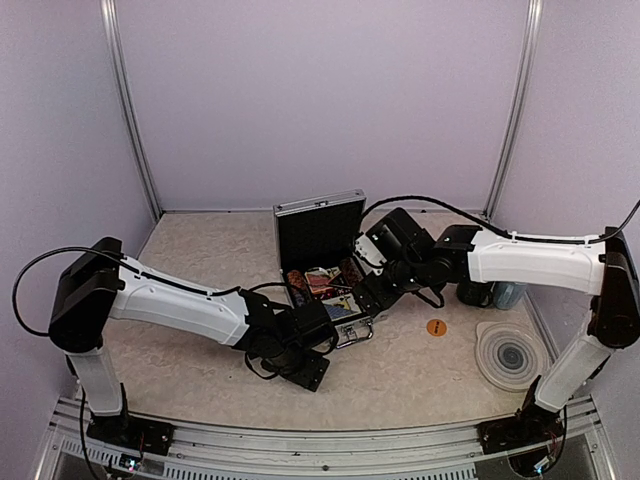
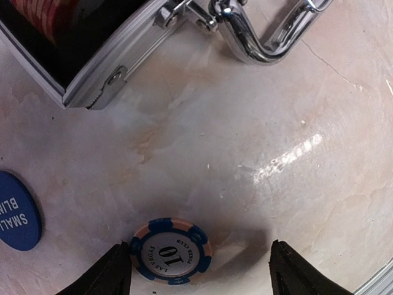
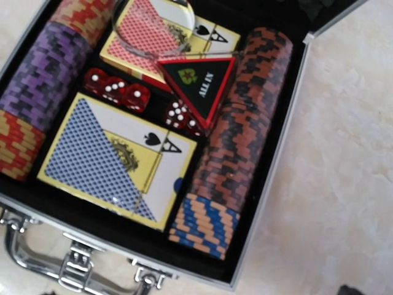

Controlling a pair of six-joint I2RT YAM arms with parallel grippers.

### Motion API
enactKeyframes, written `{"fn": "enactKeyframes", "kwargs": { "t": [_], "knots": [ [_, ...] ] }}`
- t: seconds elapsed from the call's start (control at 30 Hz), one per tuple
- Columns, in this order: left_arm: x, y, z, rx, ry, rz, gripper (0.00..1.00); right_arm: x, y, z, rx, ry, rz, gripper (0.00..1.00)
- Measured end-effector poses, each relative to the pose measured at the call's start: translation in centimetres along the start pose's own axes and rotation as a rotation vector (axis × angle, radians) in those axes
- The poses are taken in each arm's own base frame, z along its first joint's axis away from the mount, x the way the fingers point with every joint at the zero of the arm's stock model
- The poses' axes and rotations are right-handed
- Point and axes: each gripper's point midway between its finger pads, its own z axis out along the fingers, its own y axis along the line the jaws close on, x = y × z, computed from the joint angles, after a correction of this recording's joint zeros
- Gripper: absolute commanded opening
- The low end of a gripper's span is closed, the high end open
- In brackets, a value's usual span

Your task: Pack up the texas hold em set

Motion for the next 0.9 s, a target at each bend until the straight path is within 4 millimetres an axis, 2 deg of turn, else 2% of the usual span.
{"fn": "enactKeyframes", "kwargs": {
  "t": [0.17,0.4,0.63,0.83,0.9],
  "knots": [
    [0.1,0.2,0.0,-0.004,-0.003,-0.006,0.69,0.2,0.1,0.1,-0.008,0.001,0.001,0.99],
    [0.0,0.6,0.2,-0.017,-0.002,-0.008,0.50,0.2,0.4,0.1,-0.028,0.002,-0.001,0.99],
    [-0.2,1.0,0.3,-0.025,-0.004,-0.014,0.36,0.1,0.7,0.1,-0.042,-0.001,-0.004,0.99],
    [-0.5,0.8,0.3,-0.009,-0.018,-0.030,0.36,0.1,0.9,0.3,-0.053,-0.009,-0.002,0.99],
    [-0.6,0.7,0.3,-0.007,-0.020,-0.033,0.40,0.3,1.1,0.4,-0.062,-0.004,-0.002,0.99]
  ]
}}
